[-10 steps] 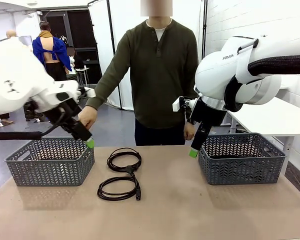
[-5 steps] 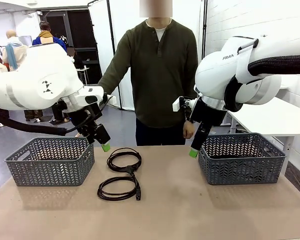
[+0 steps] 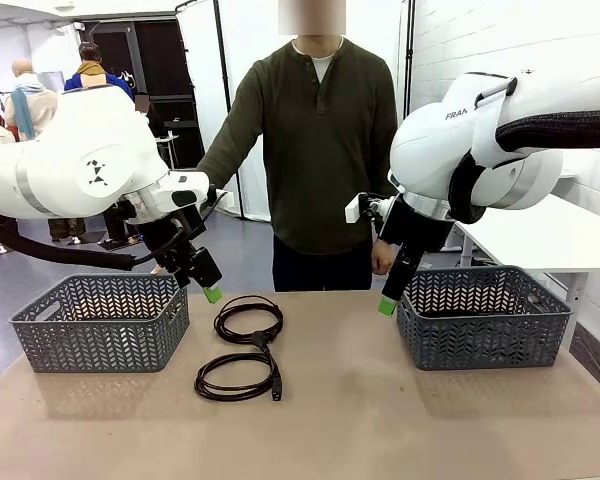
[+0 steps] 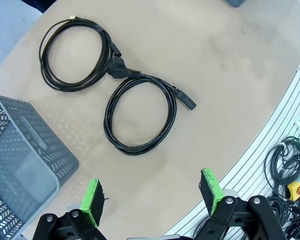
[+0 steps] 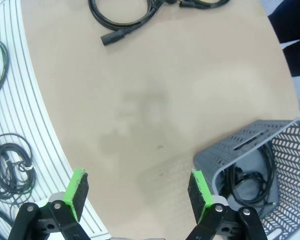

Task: Organize the cables according to human instructions.
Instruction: Pick up a bundle of cables and place it in the basket indicated by the human.

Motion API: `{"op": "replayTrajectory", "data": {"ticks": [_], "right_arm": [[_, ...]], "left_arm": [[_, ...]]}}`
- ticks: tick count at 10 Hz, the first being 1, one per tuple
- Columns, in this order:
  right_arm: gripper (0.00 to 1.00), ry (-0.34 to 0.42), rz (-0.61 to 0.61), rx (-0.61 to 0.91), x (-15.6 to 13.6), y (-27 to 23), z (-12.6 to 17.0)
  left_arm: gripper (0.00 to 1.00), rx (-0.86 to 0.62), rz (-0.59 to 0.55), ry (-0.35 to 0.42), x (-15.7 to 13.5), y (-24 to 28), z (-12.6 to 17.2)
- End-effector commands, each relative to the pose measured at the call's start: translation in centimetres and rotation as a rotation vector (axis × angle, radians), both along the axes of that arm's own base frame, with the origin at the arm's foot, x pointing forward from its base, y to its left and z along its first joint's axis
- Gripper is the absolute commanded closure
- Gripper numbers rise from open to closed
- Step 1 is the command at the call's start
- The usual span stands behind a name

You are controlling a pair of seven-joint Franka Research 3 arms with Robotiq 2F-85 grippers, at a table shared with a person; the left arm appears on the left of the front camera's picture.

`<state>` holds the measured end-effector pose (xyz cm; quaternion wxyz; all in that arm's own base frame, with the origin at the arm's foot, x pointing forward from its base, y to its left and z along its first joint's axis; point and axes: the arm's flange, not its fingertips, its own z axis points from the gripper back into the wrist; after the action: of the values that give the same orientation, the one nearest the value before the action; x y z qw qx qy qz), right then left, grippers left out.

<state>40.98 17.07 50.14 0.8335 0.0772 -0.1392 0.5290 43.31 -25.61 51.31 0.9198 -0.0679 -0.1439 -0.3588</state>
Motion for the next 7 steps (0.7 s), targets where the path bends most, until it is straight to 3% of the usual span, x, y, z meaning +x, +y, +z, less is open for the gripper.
{"op": "replayTrajectory", "data": {"ticks": [1,2,7], "right_arm": [[0.00,-0.002,-0.004,-0.001,0.1,0.0,-0.1],[0.00,-0.002,-0.004,-0.001,0.1,0.0,-0.1],[0.00,-0.002,-0.004,-0.001,0.1,0.0,-0.1]], "left_arm": [[0.00,-0.003,0.005,-0.005,-0.2,0.3,0.0],[0.00,0.000,0.000,0.000,0.0,0.0,0.0],[0.00,0.006,0.301,0.167,2.5,-4.5,-2.0]]}}
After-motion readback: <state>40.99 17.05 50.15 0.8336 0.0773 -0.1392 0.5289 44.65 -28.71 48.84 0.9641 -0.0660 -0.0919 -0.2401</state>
